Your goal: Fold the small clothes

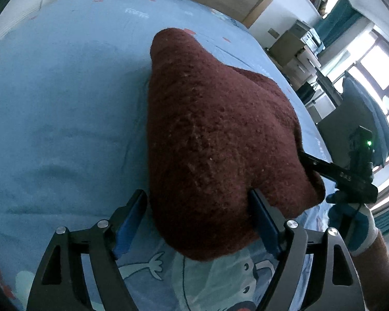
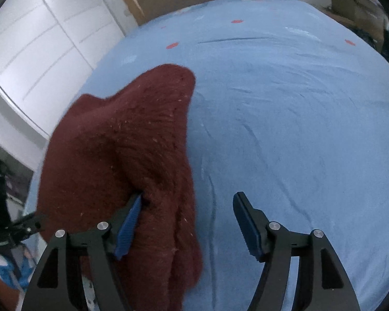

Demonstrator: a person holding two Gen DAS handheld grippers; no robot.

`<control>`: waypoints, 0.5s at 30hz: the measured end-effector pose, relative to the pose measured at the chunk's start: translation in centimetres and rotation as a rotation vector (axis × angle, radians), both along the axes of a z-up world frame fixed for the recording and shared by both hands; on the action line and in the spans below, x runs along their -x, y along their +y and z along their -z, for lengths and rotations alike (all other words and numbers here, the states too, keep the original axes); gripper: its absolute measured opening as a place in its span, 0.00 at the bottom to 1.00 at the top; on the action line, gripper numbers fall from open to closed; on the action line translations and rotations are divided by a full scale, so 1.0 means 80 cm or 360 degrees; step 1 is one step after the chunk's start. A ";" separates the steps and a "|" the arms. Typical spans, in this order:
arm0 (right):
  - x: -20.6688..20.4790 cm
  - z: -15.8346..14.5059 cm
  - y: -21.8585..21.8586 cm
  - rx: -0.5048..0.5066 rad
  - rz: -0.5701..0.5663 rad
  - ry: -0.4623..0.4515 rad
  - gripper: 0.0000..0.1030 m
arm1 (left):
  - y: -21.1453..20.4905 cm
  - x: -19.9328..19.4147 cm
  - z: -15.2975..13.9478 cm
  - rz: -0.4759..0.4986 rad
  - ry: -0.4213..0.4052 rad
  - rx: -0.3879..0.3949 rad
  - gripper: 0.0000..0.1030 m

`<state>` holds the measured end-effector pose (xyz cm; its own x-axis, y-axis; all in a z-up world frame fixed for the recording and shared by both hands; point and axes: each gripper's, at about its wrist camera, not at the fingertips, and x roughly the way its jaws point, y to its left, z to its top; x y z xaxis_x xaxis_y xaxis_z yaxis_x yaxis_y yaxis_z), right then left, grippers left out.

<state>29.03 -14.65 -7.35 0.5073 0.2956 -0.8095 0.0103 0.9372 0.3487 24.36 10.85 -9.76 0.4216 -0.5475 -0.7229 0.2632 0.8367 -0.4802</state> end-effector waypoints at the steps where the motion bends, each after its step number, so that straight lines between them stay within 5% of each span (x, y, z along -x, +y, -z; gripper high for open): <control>1: 0.005 0.001 -0.006 -0.0026 0.0014 0.0007 0.68 | -0.002 0.000 -0.002 0.0008 -0.0010 -0.0020 0.75; 15: 0.035 -0.008 -0.009 -0.0060 0.0123 0.0042 0.68 | -0.002 0.012 -0.030 -0.0017 -0.0058 -0.0130 0.74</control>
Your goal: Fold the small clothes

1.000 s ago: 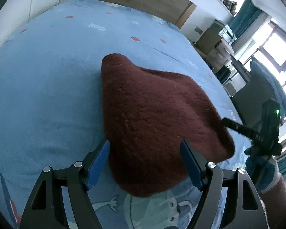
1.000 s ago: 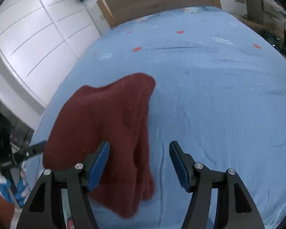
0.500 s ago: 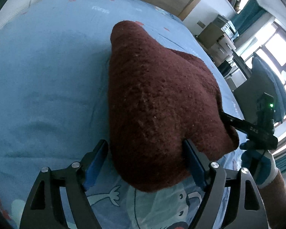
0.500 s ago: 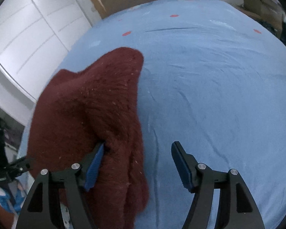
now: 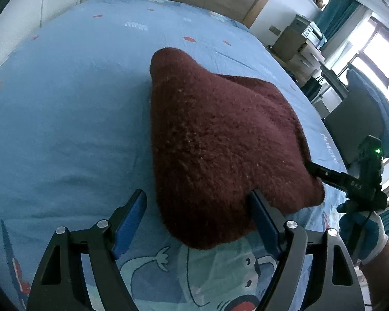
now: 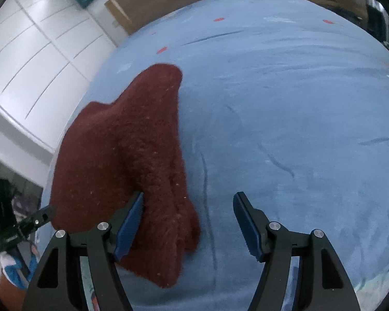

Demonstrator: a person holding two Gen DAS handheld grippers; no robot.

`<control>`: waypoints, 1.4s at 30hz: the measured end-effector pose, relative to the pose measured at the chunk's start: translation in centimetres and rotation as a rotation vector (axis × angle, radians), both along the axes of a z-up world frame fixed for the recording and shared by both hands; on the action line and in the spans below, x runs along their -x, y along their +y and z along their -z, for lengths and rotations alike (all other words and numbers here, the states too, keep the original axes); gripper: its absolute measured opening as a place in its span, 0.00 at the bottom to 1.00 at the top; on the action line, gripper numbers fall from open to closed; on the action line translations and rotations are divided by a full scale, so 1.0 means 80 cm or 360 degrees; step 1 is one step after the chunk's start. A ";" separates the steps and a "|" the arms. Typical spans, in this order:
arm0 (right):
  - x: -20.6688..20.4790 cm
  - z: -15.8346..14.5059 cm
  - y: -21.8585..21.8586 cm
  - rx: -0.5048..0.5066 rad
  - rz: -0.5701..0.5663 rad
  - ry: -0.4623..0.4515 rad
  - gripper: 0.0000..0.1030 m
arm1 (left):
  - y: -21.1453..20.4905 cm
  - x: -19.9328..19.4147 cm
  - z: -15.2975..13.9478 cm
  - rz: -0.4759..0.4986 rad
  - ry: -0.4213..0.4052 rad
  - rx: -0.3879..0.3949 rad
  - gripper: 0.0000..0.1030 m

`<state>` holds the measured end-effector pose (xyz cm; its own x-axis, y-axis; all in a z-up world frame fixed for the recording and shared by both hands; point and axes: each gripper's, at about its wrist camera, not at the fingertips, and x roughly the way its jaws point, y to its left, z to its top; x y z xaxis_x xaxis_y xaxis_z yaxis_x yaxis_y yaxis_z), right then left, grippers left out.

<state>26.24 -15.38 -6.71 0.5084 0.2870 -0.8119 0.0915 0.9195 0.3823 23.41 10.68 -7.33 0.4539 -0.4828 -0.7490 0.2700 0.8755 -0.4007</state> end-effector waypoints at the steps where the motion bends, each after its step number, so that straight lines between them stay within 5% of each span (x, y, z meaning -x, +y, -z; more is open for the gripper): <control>1: 0.001 0.000 -0.001 0.0004 0.0010 0.0010 0.68 | -0.001 0.003 -0.002 -0.0003 -0.0004 -0.0003 0.74; 14: 0.087 -0.054 0.001 0.0175 0.0110 0.0017 0.68 | 0.025 0.089 -0.063 -0.0120 -0.0162 0.0006 0.75; 24: 0.199 -0.138 0.071 0.0345 0.0078 -0.0226 0.70 | 0.024 0.179 -0.099 -0.0237 -0.0323 -0.0111 0.76; 27: 0.222 -0.159 0.090 0.0405 0.0090 -0.0295 0.71 | 0.019 0.210 -0.106 -0.0284 -0.0379 -0.0166 0.84; 34: 0.298 -0.198 0.125 0.0482 0.0135 -0.0461 0.83 | 0.018 0.264 -0.104 -0.0377 -0.0471 -0.0292 0.95; 38: 0.331 -0.211 0.133 0.0529 0.0195 -0.0539 0.99 | 0.015 0.292 -0.110 -0.0403 -0.0560 -0.0336 0.98; 42: 0.362 -0.228 0.142 0.0570 0.0210 -0.0619 0.99 | 0.010 0.309 -0.115 -0.0418 -0.0615 -0.0357 0.98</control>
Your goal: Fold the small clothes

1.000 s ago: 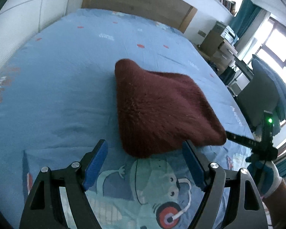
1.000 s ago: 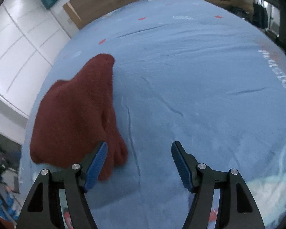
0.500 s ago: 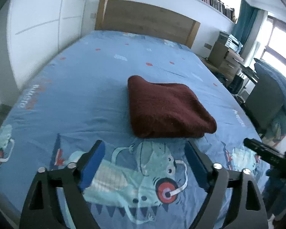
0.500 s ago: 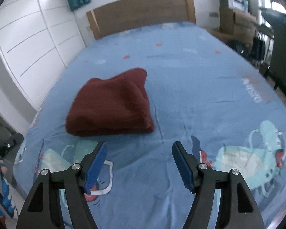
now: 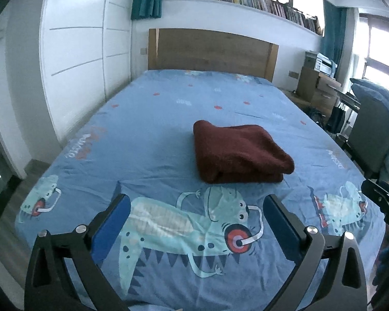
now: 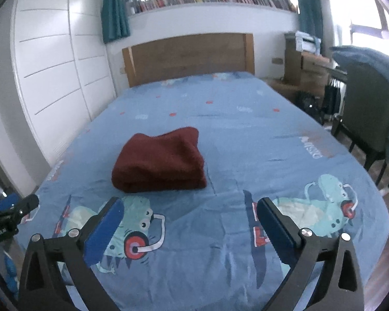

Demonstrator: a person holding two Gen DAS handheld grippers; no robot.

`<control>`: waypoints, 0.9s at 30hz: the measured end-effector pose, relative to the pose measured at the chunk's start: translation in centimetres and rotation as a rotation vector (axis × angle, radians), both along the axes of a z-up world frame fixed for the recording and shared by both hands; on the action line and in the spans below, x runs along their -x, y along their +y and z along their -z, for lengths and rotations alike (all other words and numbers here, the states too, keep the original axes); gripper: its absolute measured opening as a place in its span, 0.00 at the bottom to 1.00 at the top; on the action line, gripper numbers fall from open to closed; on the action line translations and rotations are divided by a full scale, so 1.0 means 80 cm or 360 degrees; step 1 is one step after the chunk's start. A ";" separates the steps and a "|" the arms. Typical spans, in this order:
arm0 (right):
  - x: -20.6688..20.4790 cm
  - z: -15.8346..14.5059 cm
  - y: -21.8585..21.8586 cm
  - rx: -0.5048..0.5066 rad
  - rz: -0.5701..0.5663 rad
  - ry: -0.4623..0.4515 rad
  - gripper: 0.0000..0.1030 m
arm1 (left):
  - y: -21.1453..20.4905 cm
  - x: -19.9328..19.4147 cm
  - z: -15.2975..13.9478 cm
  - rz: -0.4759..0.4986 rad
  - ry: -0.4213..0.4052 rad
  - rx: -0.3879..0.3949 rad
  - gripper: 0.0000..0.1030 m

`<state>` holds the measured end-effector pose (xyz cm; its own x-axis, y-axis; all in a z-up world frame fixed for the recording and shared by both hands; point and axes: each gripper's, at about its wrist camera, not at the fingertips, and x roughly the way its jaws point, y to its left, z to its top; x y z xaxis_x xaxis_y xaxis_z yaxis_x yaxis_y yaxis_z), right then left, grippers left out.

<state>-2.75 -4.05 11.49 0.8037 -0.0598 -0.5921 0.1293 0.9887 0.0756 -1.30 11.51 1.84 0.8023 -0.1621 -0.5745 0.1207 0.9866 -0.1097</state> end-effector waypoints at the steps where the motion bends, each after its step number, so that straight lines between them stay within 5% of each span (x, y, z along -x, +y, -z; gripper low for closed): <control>1: 0.004 -0.003 0.002 0.0005 0.0004 -0.0015 0.99 | -0.002 0.005 0.000 0.0001 -0.0010 -0.0006 0.98; 27: 0.073 -0.053 0.013 0.0049 0.0001 -0.0185 0.99 | -0.012 0.060 -0.020 -0.0063 -0.0164 0.0034 0.98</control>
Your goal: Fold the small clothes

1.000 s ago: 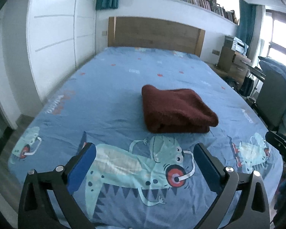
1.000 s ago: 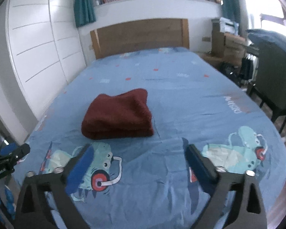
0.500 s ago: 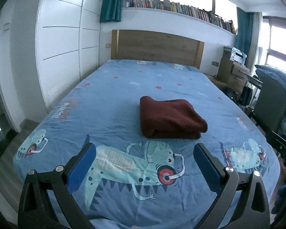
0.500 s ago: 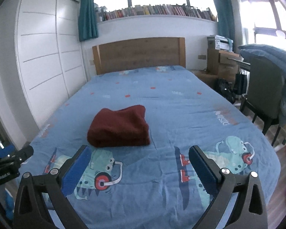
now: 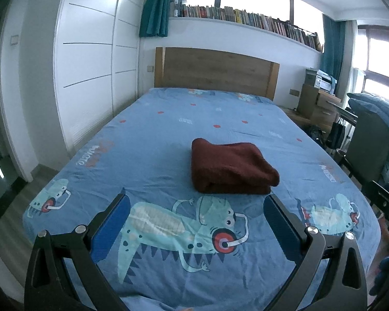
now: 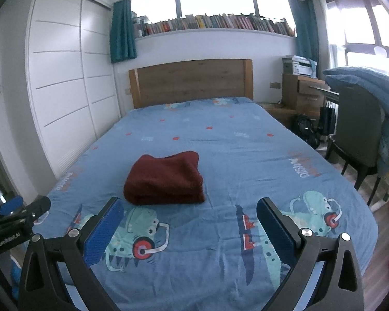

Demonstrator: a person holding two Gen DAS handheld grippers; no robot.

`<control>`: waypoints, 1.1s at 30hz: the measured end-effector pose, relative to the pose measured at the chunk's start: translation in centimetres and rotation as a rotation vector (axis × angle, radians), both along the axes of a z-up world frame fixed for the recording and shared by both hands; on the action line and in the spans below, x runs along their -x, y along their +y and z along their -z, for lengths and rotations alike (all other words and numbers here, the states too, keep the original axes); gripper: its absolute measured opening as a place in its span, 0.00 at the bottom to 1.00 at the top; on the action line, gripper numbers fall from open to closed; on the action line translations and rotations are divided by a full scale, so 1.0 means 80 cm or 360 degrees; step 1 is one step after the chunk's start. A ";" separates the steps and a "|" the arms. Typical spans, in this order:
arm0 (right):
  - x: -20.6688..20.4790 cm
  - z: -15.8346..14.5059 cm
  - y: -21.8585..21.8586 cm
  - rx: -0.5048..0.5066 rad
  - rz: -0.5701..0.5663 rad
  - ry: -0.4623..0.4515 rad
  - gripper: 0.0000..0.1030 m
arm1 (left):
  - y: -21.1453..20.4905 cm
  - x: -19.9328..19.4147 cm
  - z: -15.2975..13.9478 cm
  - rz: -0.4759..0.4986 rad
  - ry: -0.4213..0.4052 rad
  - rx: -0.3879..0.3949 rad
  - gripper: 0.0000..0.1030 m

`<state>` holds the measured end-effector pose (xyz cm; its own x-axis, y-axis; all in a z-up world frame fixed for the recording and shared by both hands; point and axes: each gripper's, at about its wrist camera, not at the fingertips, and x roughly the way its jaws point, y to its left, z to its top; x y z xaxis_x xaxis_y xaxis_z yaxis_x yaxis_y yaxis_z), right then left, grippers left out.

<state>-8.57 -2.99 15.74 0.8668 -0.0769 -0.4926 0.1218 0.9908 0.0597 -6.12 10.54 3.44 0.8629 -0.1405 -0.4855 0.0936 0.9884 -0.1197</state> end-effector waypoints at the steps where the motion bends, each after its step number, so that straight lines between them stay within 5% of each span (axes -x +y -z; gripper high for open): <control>1: 0.000 0.000 -0.001 0.0002 0.0001 -0.0001 0.99 | -0.001 0.000 -0.001 -0.0001 -0.0001 -0.0005 0.98; 33: -0.015 0.014 -0.038 0.0069 0.0115 0.0043 0.99 | -0.011 -0.021 0.025 -0.0013 0.0033 -0.0035 0.98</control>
